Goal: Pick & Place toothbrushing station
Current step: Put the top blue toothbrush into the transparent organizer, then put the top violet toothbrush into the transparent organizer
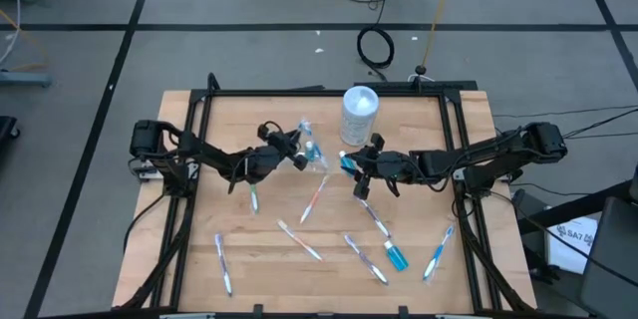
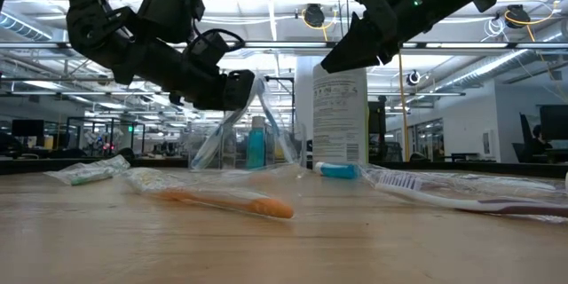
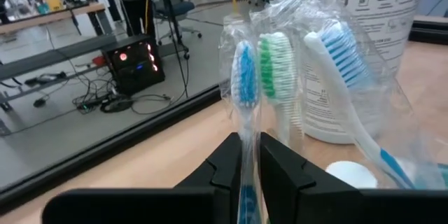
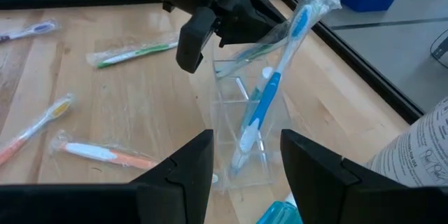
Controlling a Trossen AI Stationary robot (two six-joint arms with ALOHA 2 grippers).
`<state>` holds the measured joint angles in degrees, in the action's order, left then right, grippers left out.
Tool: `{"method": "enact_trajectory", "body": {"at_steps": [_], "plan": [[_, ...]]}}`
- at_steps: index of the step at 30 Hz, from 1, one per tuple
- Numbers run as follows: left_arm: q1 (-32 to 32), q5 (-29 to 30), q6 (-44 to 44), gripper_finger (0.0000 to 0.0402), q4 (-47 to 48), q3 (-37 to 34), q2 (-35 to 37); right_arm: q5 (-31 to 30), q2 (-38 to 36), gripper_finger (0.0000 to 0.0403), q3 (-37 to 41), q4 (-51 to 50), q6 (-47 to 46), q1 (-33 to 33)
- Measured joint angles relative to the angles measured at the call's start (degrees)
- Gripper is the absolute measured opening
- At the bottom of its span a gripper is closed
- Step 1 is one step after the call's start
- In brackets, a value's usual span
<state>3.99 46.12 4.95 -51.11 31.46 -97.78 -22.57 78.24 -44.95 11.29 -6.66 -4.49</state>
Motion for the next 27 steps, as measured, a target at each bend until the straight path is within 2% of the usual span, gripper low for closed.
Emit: {"method": "enact_trajectory", "body": {"at_steps": [4, 11, 15, 23, 27], "plan": [[0.0, 0.3, -0.2, 0.0089, 0.1, 0.0, 0.0, 0.1, 0.0, 0.0157, 0.0, 0.0, 0.0, 0.0], [-0.8, 1.0, -1.6, 0.0177, 0.4, 0.0, 0.0, 0.1, 0.0, 0.0157, 0.0, 0.0, 0.0, 0.0], [-2.5, 5.6, -3.2, 0.021, 0.5, 0.0, 0.3, 0.1, 0.0, 0.0157, 0.0, 0.0, -0.1, 0.0], [-5.4, 6.7, -3.1, 0.0227, 5.0, 0.1, 7.1, 0.4, 0.0, 0.0157, 0.0, 0.0, -0.2, -0.2], [-6.7, 4.3, -2.1, 0.0228, 13.0, 0.1, 12.7, 4.9, 0.0, 0.0157, 0.0, 3.2, -0.2, -1.6]]}}
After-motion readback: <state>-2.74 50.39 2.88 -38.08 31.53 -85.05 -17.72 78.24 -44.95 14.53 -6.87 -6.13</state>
